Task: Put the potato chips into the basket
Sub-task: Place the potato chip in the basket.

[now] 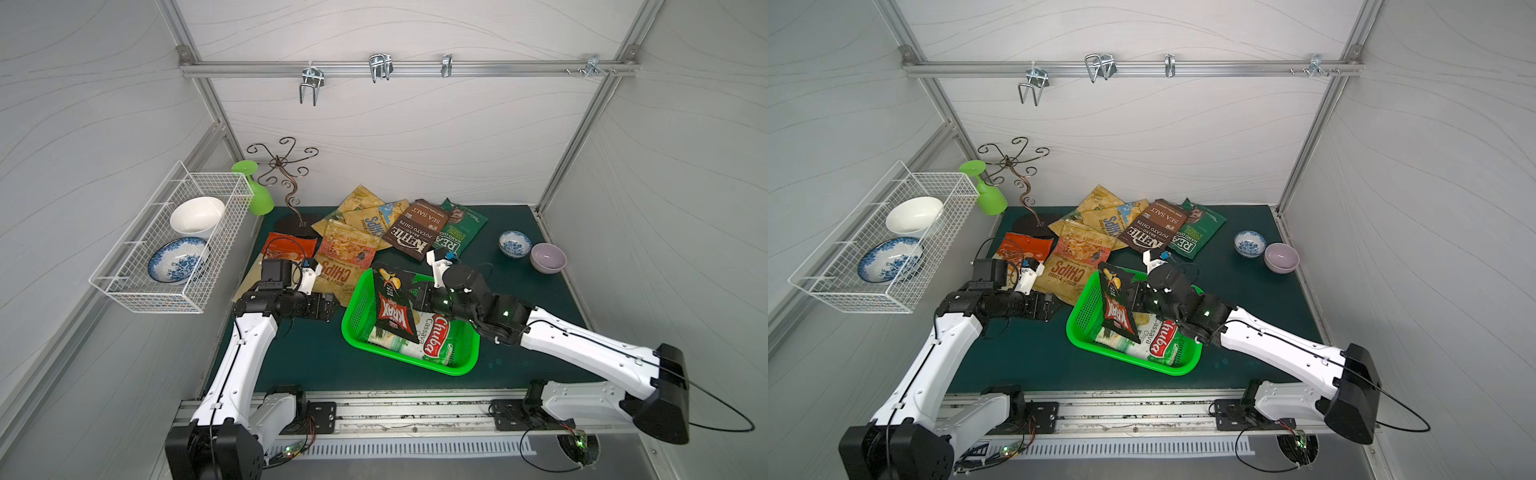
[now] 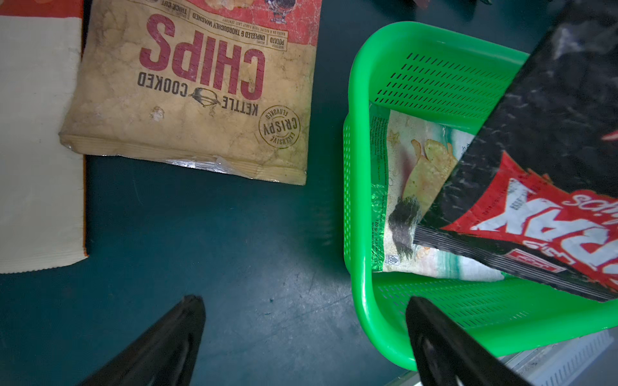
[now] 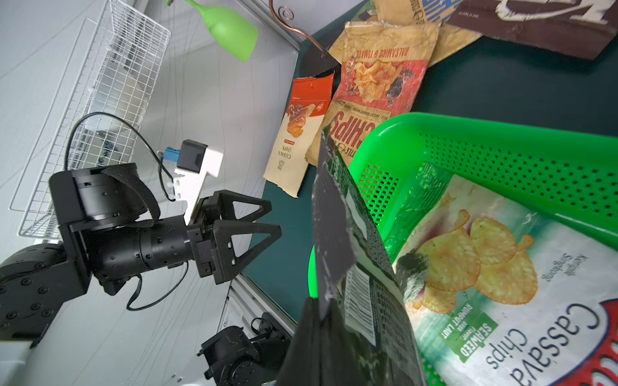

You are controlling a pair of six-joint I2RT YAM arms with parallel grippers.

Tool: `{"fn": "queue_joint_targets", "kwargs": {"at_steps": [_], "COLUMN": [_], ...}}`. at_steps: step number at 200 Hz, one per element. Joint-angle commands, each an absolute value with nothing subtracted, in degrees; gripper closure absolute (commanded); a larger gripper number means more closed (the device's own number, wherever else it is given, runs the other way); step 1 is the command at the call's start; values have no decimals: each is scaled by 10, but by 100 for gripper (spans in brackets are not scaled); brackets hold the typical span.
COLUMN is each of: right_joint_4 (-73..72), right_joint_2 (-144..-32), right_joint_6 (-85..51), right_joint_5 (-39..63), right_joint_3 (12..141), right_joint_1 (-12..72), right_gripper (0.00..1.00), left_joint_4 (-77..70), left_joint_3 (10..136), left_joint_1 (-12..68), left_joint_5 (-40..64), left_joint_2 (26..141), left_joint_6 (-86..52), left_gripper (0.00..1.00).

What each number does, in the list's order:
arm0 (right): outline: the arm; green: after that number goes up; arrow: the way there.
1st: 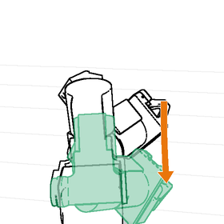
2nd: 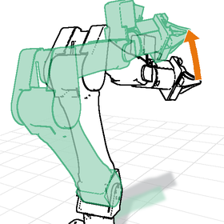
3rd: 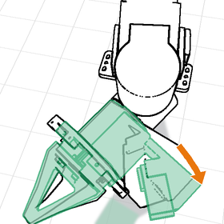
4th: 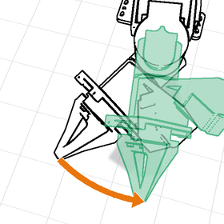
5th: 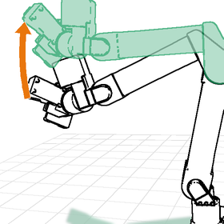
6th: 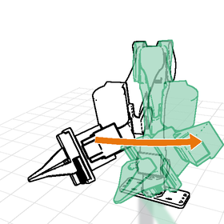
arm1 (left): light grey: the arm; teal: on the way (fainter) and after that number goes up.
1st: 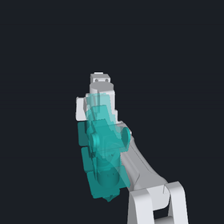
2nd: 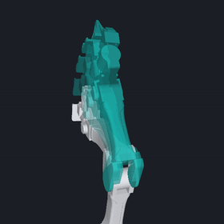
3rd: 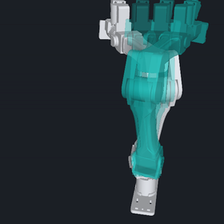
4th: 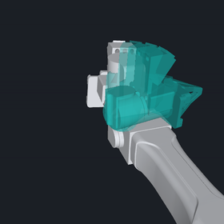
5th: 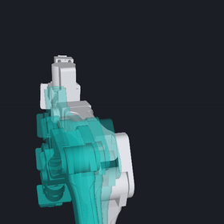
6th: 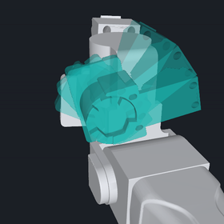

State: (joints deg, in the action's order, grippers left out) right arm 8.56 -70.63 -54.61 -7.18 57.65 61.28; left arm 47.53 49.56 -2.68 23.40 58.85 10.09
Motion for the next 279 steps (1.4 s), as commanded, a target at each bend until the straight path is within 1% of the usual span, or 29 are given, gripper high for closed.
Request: {"fn": "queue_joint_targets", "kwargs": {"at_steps": [1, 36, 62, 173, 238, 279], "right_joint_4": [29, 17, -3, -83, -94, -73], "right_joint_2": [-737, -787, -803, -795, -796, -786], "right_joint_6": [-578, -586, -600, -652, -669, -656], "right_joint_5": [-81, -66, -50, 15, 9, -10], "right_joint_3": [591, 616, 607, 557, 509, 487], "right_joint_1": [629, 646, 648, 652, 643, 611], "right_gripper": [100, 100, 100, 100, 100, 100], "left_joint_4": [459, 459, 459, 459, 459, 459], "left_joint_3": [497, 497, 497, 497, 497, 497], "left_joint_1": [-27, -27, -27, -27, -27, -27], "left_joint_5": [236, 236, 237, 238, 238, 238], "left_joint_2": [578, 578, 578, 576, 576, 575], "left_joint_6": [105, 105, 106, 106, 106, 106], "left_gripper": [2, 2, 2, 2, 2, 2]}}
